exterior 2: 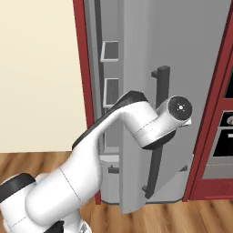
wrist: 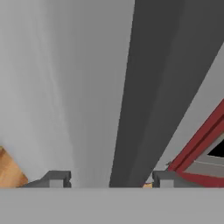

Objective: Retrieve the apple and banana from the fridge and place them into the bowl on the dining table.

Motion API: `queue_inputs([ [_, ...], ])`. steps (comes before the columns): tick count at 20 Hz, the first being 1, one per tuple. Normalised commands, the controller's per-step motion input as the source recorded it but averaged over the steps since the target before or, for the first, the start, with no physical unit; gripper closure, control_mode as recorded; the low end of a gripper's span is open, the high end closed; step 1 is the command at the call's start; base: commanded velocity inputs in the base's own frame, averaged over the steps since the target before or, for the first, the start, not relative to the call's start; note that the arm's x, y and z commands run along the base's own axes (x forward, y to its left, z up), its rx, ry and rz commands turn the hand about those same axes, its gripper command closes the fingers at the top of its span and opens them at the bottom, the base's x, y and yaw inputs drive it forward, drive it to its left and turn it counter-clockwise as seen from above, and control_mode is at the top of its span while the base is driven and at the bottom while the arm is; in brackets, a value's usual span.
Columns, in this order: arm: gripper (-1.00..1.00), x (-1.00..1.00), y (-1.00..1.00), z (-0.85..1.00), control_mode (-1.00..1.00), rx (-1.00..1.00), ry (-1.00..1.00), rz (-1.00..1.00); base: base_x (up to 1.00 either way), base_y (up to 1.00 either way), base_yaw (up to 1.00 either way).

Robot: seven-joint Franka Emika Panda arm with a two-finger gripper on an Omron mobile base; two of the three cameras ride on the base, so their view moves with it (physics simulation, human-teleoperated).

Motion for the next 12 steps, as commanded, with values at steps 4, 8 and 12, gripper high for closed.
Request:
queue_inputs([
  [4, -1.0, -0.76, 0.08, 0.37, -1.0, -0.28, 0.01, -0.13, 0.0, 0.0, 0.0],
  [8, -1.0, -0.45, 0.47, 0.16, -1.0, -0.37, -0.02, -0.16, 0.0, 0.0, 0.0],
  [12, -1.0, -0.08, 0.66, 0.08, -1.0, -0.38, -0.06, -0.22, 0.0, 0.0, 0.0],
])
